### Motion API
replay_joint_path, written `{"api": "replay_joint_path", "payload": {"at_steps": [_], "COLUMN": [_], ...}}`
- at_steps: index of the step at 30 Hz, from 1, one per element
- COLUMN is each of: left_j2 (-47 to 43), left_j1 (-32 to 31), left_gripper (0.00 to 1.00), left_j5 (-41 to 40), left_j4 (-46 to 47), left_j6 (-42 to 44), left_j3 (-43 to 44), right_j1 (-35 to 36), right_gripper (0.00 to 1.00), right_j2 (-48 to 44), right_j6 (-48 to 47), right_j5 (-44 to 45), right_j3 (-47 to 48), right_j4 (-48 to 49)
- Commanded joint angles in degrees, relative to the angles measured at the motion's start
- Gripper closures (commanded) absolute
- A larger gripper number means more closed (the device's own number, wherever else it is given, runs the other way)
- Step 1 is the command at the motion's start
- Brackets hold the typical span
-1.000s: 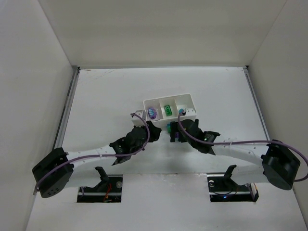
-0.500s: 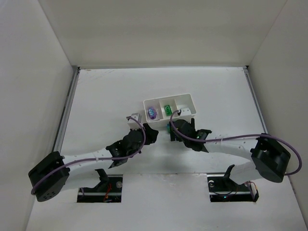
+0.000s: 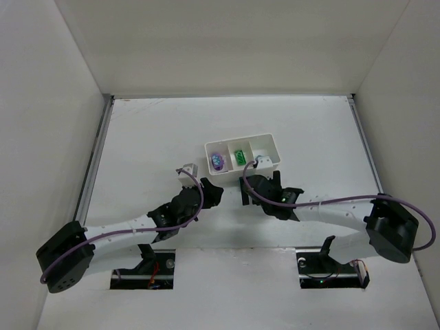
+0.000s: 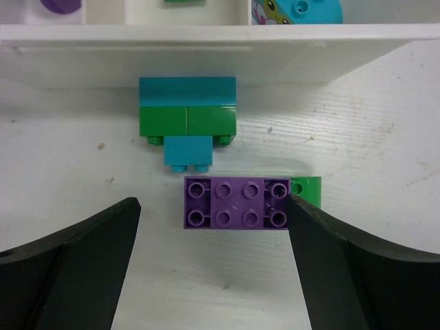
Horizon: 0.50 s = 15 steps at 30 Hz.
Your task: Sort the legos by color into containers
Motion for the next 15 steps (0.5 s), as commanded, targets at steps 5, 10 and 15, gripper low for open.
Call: {"api": "replay_joint_path", "payload": {"at_steps": [5,10,15], "left_j2": [-2.07,-1.64,0.21], "left_j1": [0.38,0.64,0.47], "left_gripper": [0.56,0.56,0.56], "left_j5": [-1.12,-1.12,-1.12], "left_j4": [1.3,1.48,1.92], "left_j6": [0.04,-0.22,0.04], "left_j3": [-0.6,-0.78,-0.16], "right_j1": [0.91,-1.38,-1.47], "right_gripper": [0.08,0.05,0.02], "right_j2": [-6.12,-2.97,0.46], "right_j6": [0.6,0.86,0.69], "right_j5": [3.15,0.43,-0.72], "right_j3": [-0.93,-2.25,-1.81], "right_j4": [-0.26,0.71,2.82]}}
